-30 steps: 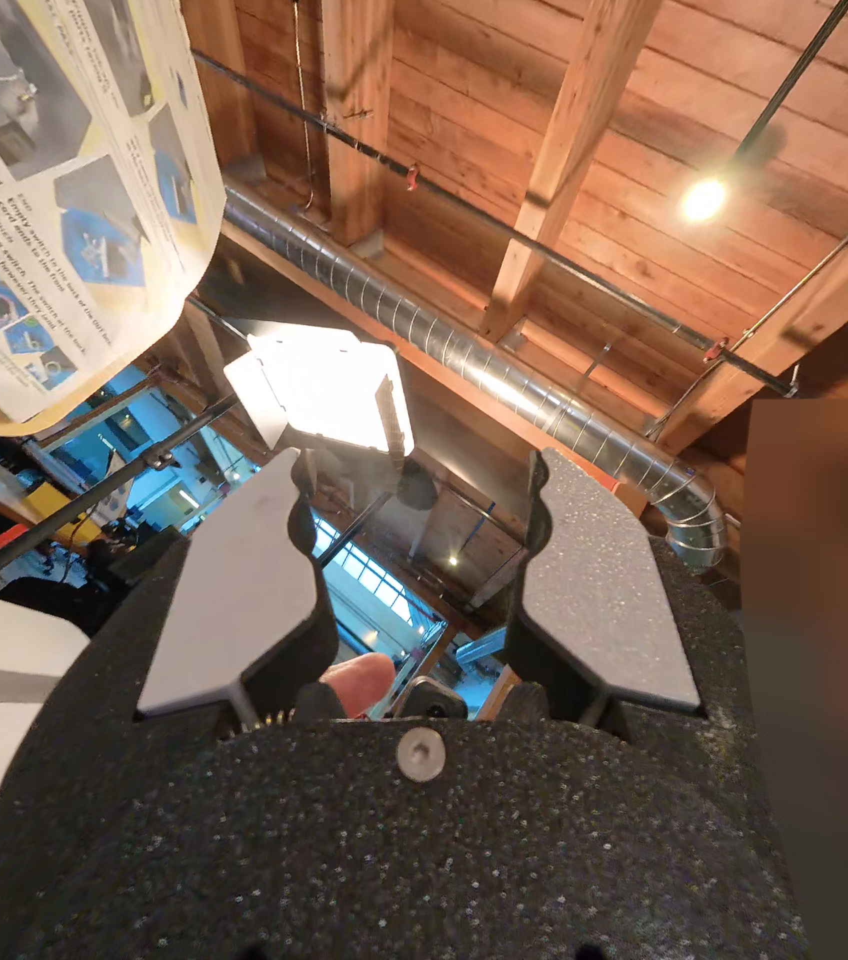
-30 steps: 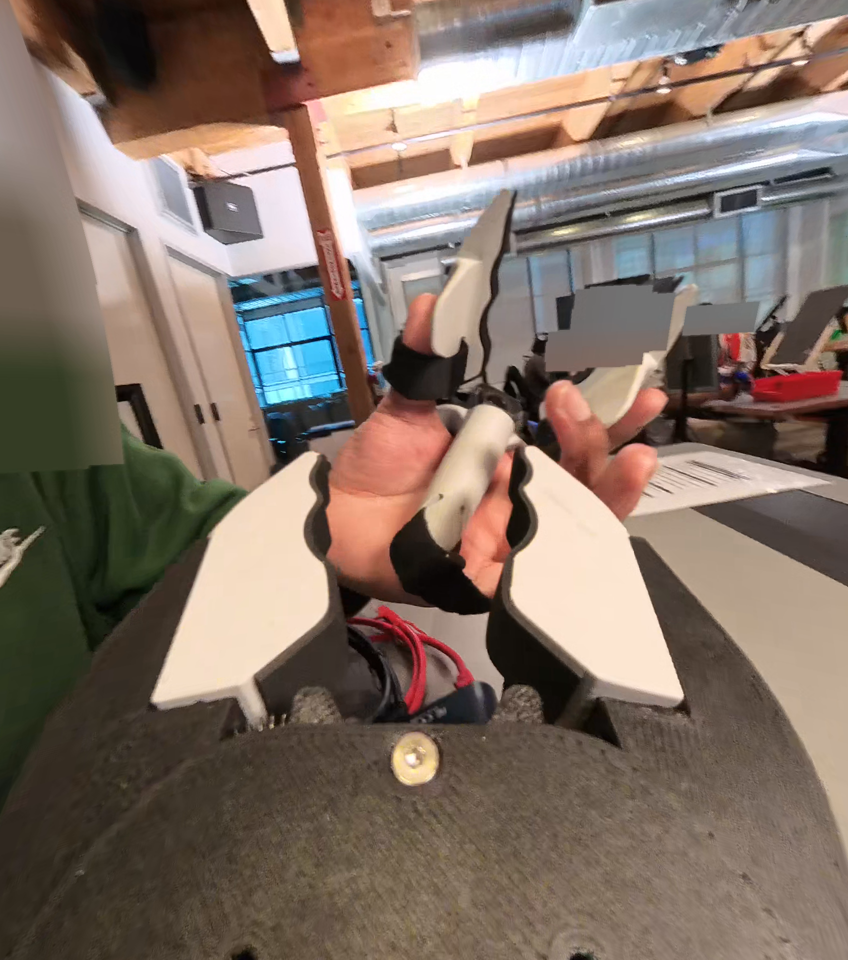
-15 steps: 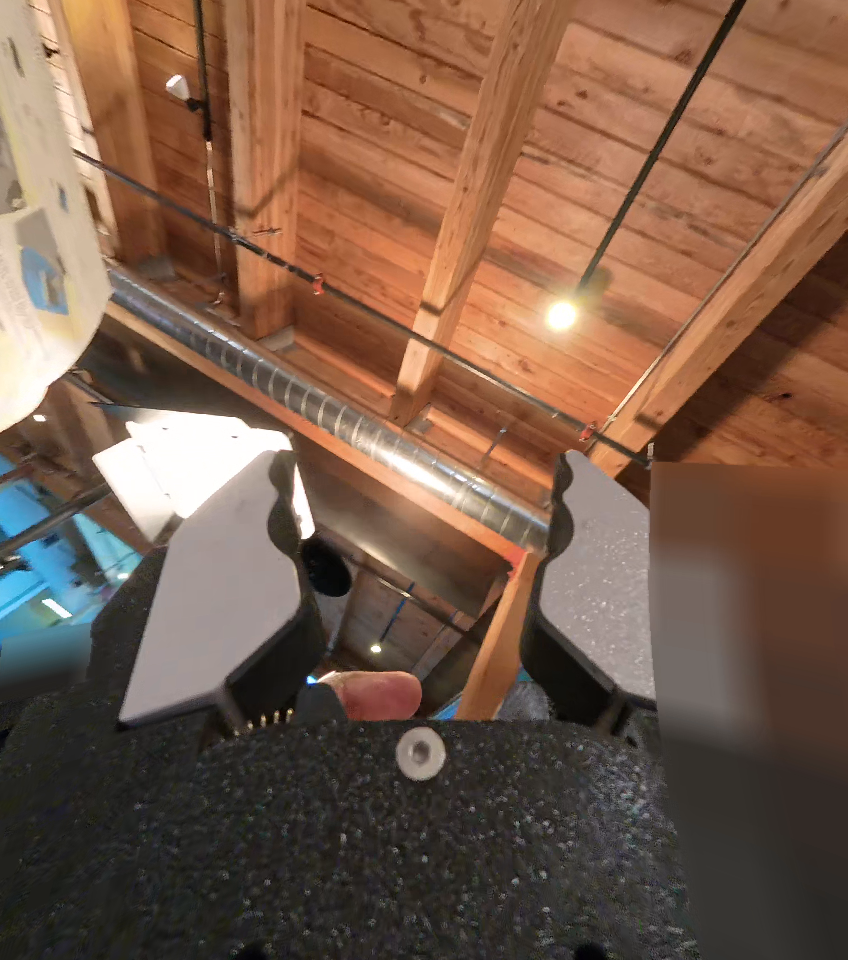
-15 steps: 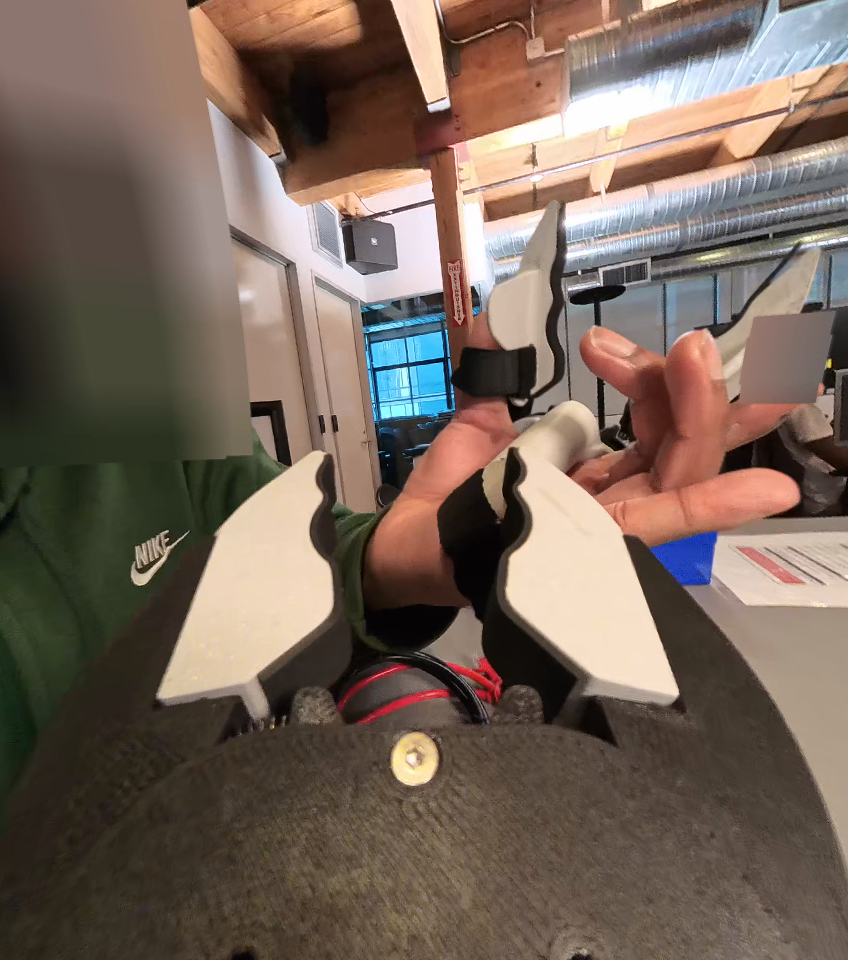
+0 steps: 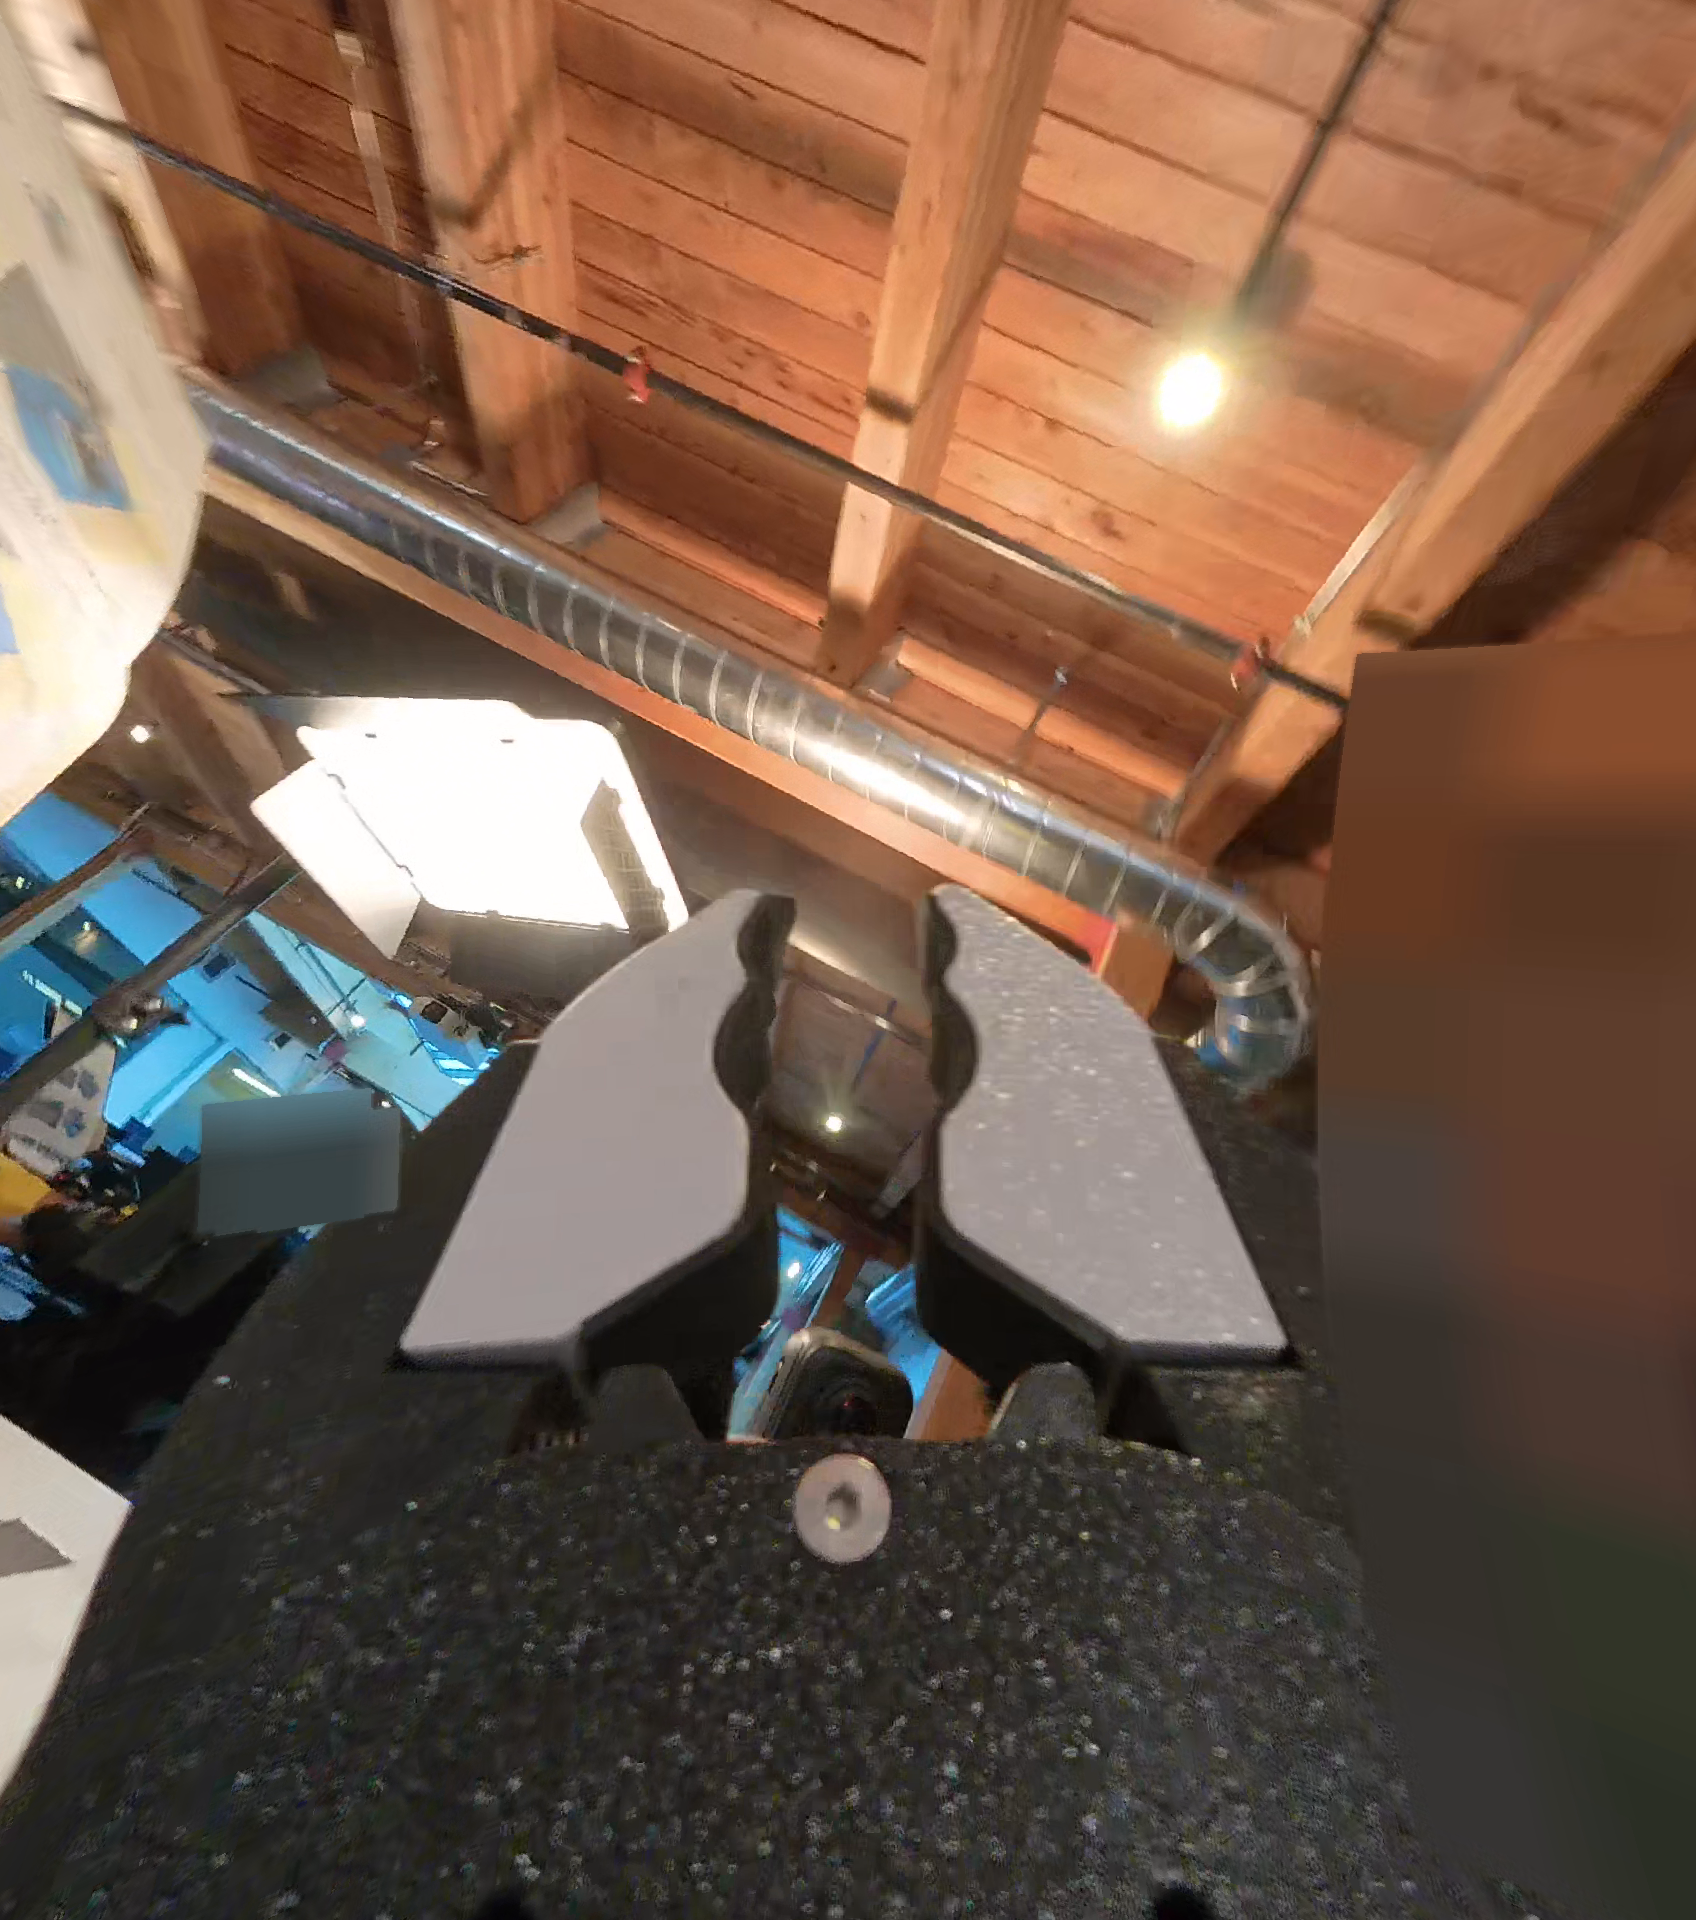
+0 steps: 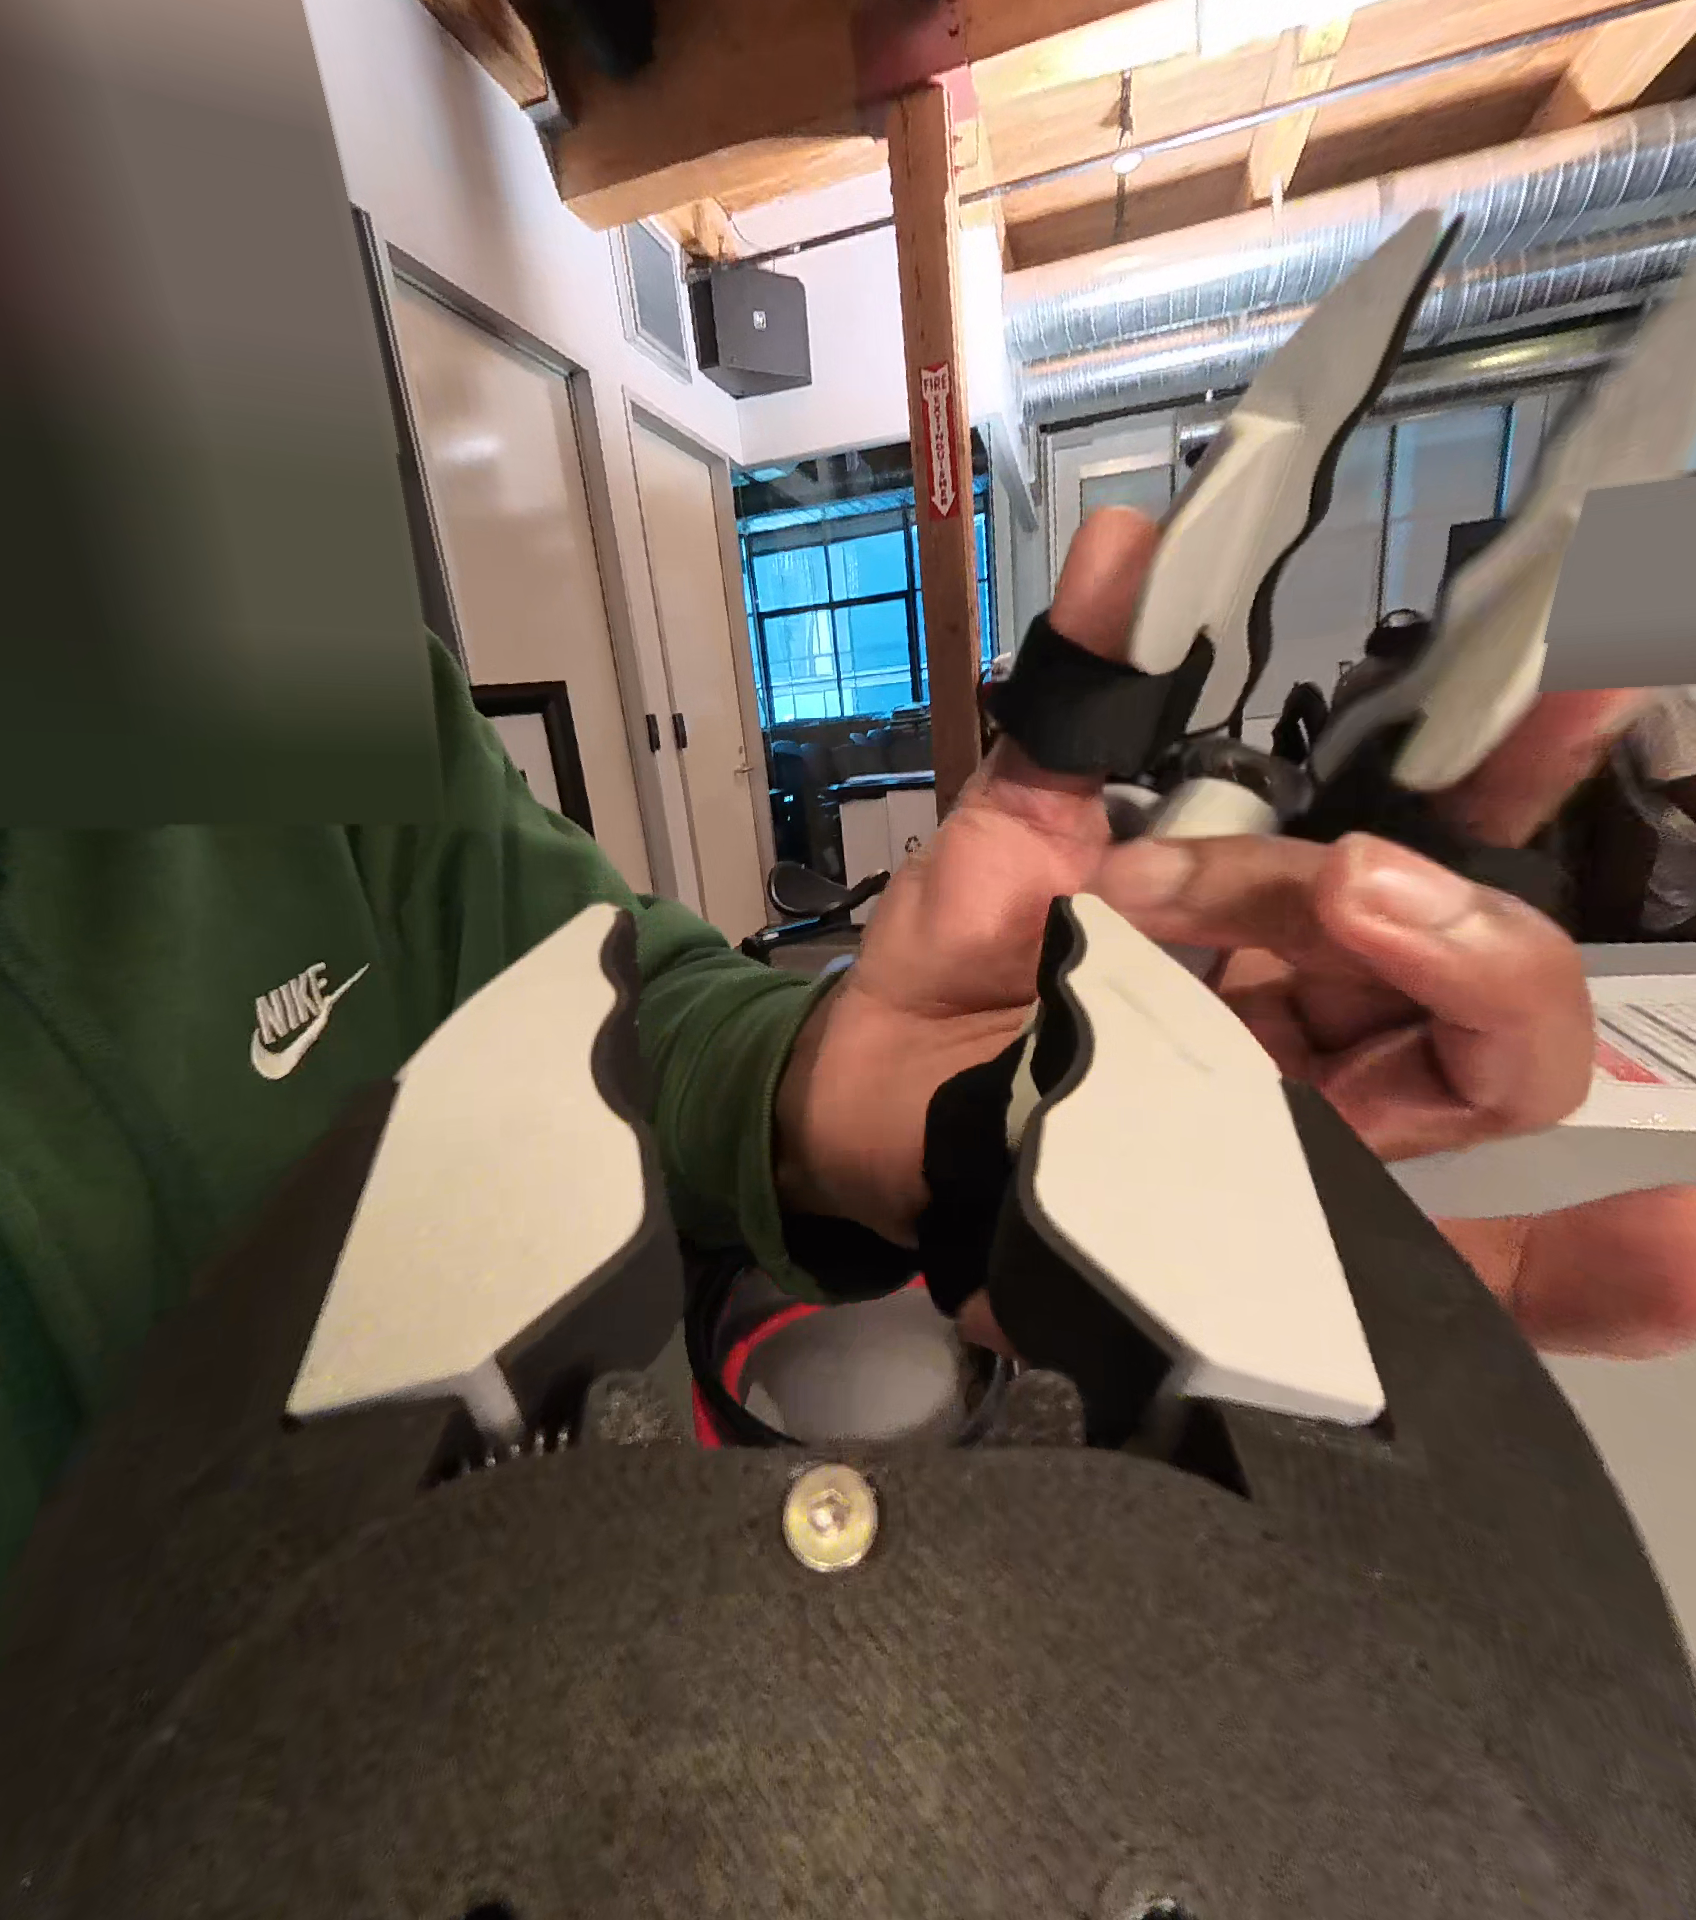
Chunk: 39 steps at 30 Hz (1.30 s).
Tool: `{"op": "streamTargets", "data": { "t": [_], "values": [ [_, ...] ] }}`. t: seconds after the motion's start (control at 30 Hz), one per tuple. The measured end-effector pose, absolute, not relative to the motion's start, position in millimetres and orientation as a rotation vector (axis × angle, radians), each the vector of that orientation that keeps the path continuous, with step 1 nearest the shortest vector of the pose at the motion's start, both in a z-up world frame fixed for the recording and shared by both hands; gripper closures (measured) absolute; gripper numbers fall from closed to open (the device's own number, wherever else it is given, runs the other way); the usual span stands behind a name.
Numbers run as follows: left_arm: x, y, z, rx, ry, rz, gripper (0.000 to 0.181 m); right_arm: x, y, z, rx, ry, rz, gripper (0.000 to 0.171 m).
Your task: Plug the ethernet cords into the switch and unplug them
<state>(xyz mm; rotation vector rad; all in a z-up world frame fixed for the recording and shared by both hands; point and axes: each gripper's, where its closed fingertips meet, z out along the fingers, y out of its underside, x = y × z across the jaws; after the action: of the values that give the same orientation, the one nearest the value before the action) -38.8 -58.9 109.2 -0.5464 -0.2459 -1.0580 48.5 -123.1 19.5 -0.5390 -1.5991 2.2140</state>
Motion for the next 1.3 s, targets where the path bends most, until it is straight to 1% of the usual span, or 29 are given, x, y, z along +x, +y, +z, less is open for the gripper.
{"op": "streamTargets", "data": {
  "t": [0.07,0.1,0.2,0.27,0.33,0.4,0.47,0.53,0.6,0.67,0.77,0.8,0.97,1.0,1.03,1.13,1.2,1.3],
  "values": [
    [-29.5,-60.5,114.2,-0.604,-0.144,-0.957,0.165,44.5,-116.8,16.5,-0.577,-1.615,2.211,0.104],
    [-25.5,-61.2,117.1,-0.635,-0.080,-0.892,0.165,42.1,-112.8,15.2,-0.609,-1.605,2.239,0.104],
    [-22.8,-52.9,115.3,-0.777,0.056,-0.698,0.164,29.3,-98.8,7.2,-0.741,-1.560,2.243,0.102],
    [-25.7,-32.1,95.3,-0.973,0.147,-0.543,0.157,29.1,-88.1,6.3,-0.758,-1.531,2.220,0.107],
    [-26.8,-7.7,55.1,-1.251,0.249,-0.490,0.149,25.4,-76.7,-5.8,-0.811,-1.587,2.102,0.110],
    [-22.1,5.2,-1.6,-1.575,0.355,-0.575,0.133,21.3,-63.1,-24.8,-0.907,-1.660,1.983,0.111],
    [-15.7,0.9,-58.6,-1.855,0.433,-0.693,0.107,20.6,-48.0,-40.6,-0.975,-1.675,1.895,0.111],
    [-6.1,-18.0,-108.0,-2.061,0.541,-0.796,0.100,23.8,-36.8,-49.1,-1.048,-1.657,1.891,0.113],
    [5.1,-39.2,-142.1,-2.185,0.641,-0.893,0.097,27.6,-31.4,-57.5,-1.103,-1.666,1.882,0.112],
    [16.9,-51.6,-148.1,-2.188,0.707,-0.990,0.099,29.2,-30.1,-65.6,-1.117,-1.696,1.849,0.113],
    [31.3,-65.8,-143.4,-2.184,0.745,-1.156,0.110,26.4,-32.9,-77.1,-1.130,-1.744,1.813,0.113],
    [33.5,-70.4,-147.2,-2.205,0.782,-1.167,0.116,25.1,-34.3,-79.1,-1.147,-1.759,1.820,0.112],
    [41.2,-82.2,-150.0,-2.229,0.861,-1.197,0.123,22.1,-30.3,-79.3,-1.195,-1.733,1.870,0.113],
    [41.1,-82.8,-150.9,-2.235,0.864,-1.197,0.130,21.5,-28.6,-79.2,-1.207,-1.723,1.878,0.113],
    [40.9,-84.5,-151.8,-2.241,0.877,-1.206,0.142,20.9,-27.3,-79.4,-1.219,-1.715,1.885,0.114],
    [44.6,-87.9,-146.3,-2.213,0.886,-1.266,0.148,20.9,-25.2,-79.9,-1.228,-1.709,1.873,0.115],
    [44.8,-83.8,-141.1,-2.183,0.894,-1.225,0.150,22.4,-25.0,-81.2,-1.203,-1.731,1.817,0.116],
    [38.0,-67.3,-123.4,-2.111,0.923,-1.000,0.152,24.7,-19.7,-79.5,-1.144,-1.751,1.683,0.115]
  ]
}}
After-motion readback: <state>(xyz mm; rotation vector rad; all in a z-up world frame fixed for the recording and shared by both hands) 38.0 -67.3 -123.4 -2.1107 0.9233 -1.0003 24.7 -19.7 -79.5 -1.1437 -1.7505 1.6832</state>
